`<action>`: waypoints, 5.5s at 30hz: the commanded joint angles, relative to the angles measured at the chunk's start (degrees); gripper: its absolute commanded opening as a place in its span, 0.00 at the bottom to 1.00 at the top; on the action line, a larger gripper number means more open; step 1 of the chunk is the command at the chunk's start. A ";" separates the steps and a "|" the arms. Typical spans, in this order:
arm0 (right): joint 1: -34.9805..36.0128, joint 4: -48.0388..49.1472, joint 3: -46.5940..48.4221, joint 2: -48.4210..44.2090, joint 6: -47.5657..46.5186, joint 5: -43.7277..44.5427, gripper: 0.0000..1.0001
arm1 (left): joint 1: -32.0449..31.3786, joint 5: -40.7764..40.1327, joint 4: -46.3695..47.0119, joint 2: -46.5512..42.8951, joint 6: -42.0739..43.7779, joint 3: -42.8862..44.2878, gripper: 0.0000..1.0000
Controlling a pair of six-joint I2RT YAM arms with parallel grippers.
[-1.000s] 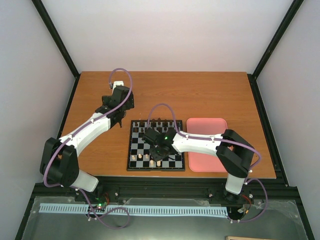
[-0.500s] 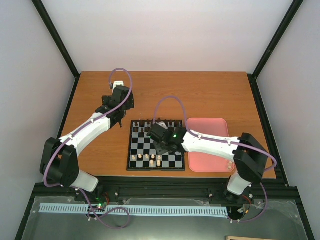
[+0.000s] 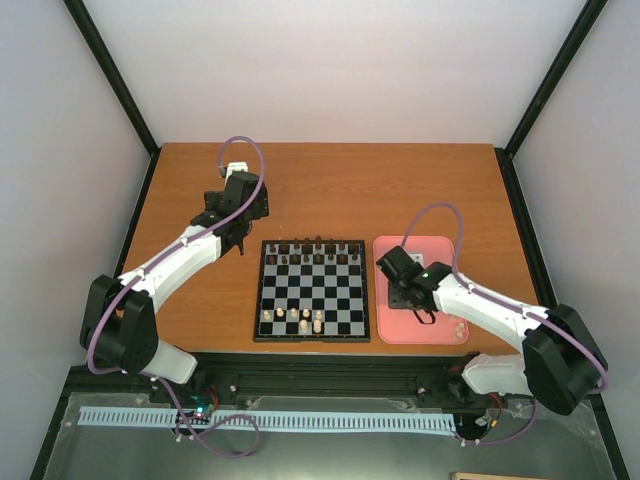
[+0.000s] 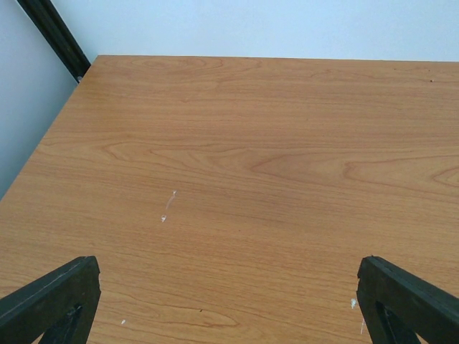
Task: Set up the chess pieces on the board
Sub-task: Pick up the chess piece from the storage box, then place the chess piece on the chessboard, then pick up the chess piece from the storage box.
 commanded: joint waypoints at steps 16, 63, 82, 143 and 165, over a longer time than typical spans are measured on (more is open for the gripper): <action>-4.49 -0.54 -5.09 -2.57 5.45 2.87 0.41 | -0.40 0.28 0.37 0.44 -0.47 2.20 1.00; 8.76 -1.71 13.24 4.76 0.68 -5.96 0.03 | -0.40 -0.81 0.11 1.57 -0.25 2.74 1.00; 23.23 0.58 22.30 22.51 0.40 -11.45 0.03 | -0.40 -0.19 0.11 1.28 -0.47 2.65 1.00; 11.74 -5.84 10.68 7.07 4.92 5.86 0.48 | -0.40 0.60 0.20 0.12 -0.50 2.20 1.00; -13.99 4.74 -2.78 0.21 -2.37 4.15 0.46 | -0.40 0.80 0.46 1.24 -0.43 2.55 1.00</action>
